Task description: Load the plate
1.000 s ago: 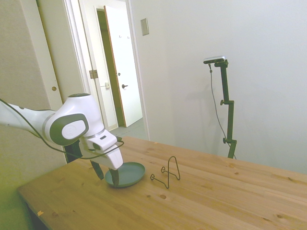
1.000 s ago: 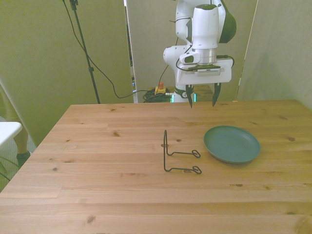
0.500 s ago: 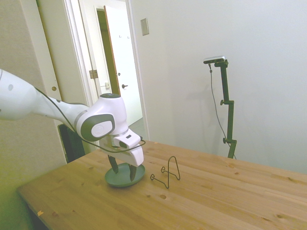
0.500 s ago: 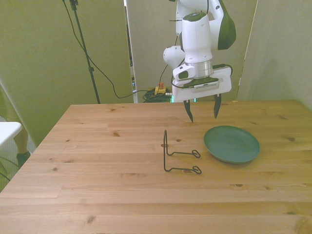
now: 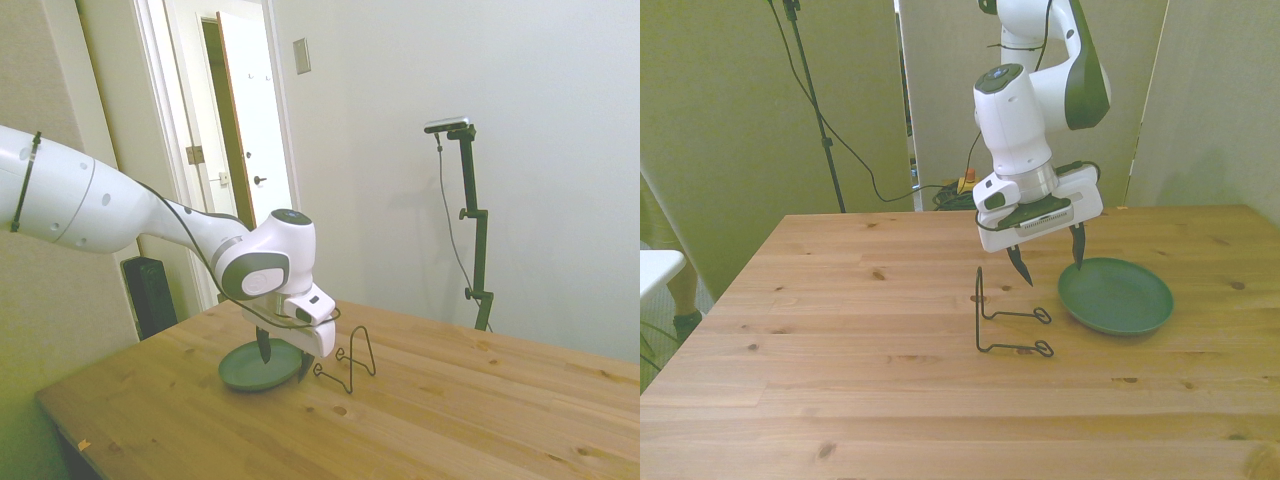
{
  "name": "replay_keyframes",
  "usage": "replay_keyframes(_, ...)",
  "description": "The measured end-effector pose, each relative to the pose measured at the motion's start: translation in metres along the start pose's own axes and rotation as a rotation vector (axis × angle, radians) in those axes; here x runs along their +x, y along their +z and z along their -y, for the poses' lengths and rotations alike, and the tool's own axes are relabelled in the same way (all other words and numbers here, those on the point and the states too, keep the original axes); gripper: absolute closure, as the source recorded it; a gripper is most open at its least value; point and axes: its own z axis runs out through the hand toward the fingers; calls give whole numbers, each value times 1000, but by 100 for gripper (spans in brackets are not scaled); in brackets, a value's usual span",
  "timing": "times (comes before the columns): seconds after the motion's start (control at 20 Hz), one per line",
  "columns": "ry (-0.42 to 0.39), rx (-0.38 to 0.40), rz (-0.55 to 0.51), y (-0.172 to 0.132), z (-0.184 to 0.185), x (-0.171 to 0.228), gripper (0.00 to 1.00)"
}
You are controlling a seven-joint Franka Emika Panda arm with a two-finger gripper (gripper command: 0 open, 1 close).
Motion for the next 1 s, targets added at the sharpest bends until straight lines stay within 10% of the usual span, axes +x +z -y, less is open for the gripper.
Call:
replay_keyframes(0.05,-3,2,8,3,0,4,100)
replay_keyframes(1.0,-75,43,72,37,10,23,100)
